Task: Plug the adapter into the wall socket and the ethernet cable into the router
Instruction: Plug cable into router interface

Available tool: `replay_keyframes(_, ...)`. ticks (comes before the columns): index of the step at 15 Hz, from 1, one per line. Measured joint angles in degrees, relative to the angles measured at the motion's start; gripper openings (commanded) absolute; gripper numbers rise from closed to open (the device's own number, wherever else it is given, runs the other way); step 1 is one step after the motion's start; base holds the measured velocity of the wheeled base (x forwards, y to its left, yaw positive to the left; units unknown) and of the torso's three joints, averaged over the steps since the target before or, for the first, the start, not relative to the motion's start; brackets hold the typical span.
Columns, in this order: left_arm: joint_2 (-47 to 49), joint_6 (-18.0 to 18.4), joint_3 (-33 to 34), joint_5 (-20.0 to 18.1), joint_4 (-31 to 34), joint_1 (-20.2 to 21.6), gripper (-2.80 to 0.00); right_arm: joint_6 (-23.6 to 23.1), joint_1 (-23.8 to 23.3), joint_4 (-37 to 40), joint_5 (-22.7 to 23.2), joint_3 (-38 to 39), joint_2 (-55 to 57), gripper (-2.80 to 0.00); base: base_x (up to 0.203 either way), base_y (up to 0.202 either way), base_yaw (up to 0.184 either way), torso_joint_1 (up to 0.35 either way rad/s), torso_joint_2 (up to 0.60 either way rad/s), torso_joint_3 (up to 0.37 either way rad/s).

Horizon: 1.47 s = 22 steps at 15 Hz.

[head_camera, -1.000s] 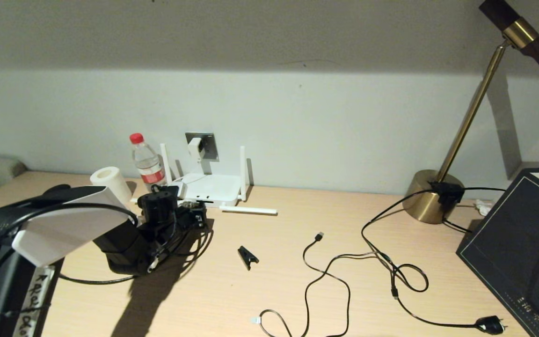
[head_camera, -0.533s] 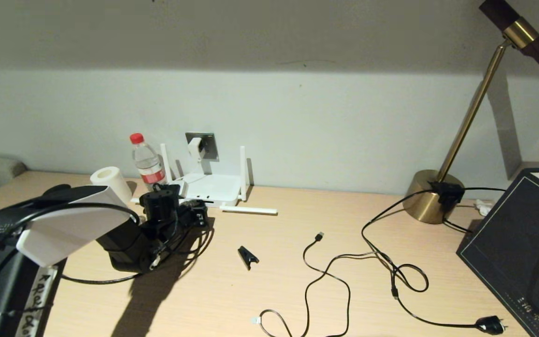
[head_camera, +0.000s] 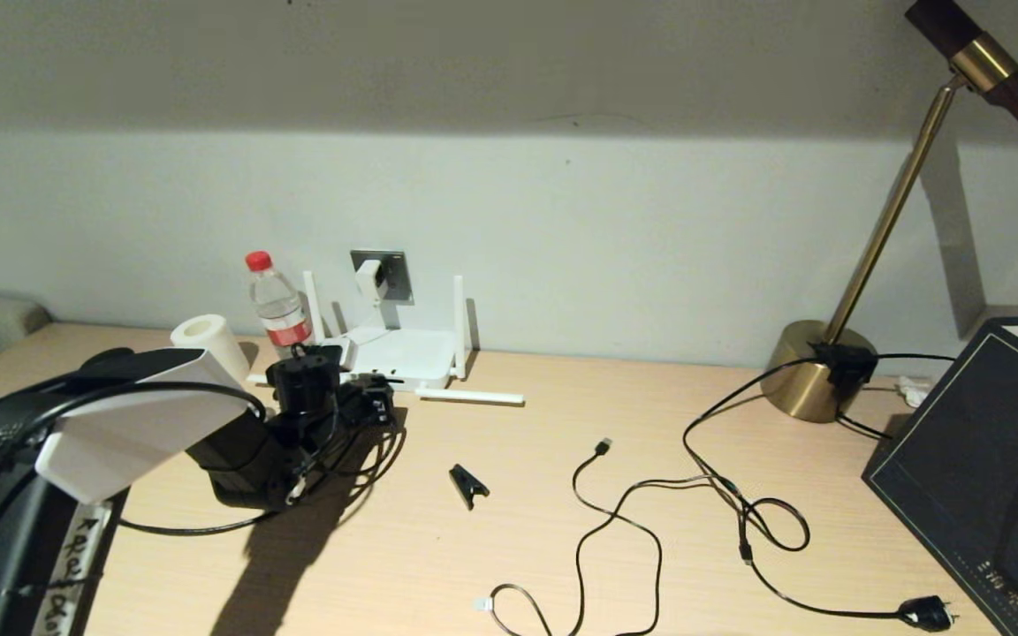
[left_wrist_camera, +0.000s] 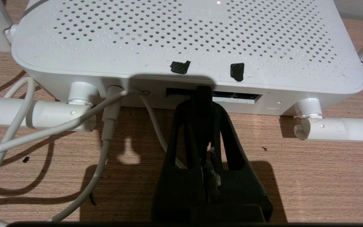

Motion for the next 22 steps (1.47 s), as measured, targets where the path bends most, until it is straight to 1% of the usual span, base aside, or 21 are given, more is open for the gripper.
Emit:
replay_keyframes(8,0.49,-0.07,-0.02,0.05,-0.47,-0.06,-2.80,0.01,0.00,0.00,-0.01,0.00,0.00,-2.80,0.000,0.000,0.000,0.000,0.00,0.000)
replay_keyframes(9,0.56,-0.07,-0.03,0.02,-0.49,-0.06,0.00,0.01,0.00,0.00,-0.01,0.00,0.00,-2.80,0.000,0.000,0.000,0.000,0.00,0.000)
replay_keyframes(10,0.67,-0.14,-0.17,0.00,-0.52,-0.01,0.00,0.01,0.00,0.02,-0.04,0.00,0.00,-2.80,0.000,0.000,0.000,0.000,0.00,0.000)
replay_keyframes(12,0.67,-2.07,-0.13,0.05,-0.66,0.11,0.00,0.01,0.00,0.00,0.01,0.00,0.00,-2.80,0.000,0.000,0.000,0.000,0.00,0.000)
replay_keyframes(14,0.44,-2.96,0.21,0.07,-0.99,0.09,0.00,0.02,0.00,0.00,0.00,-0.02,0.00,-2.80,0.000,0.000,0.000,0.000,0.00,0.000)
replay_keyframes(17,-0.23,-2.97,1.65,0.00,-1.93,0.00,0.00,0.04,-0.02,-0.02,-0.01,0.00,0.00,-2.80,0.000,0.000,0.000,0.000,0.00,0.000)
replay_keyframes(22,-3.80,-2.97,7.64,0.10,-5.65,-0.38,0.00,0.01,-0.02,-0.02,-0.01,0.00,0.00,-2.80,0.000,0.000,0.000,0.000,0.00,0.000)
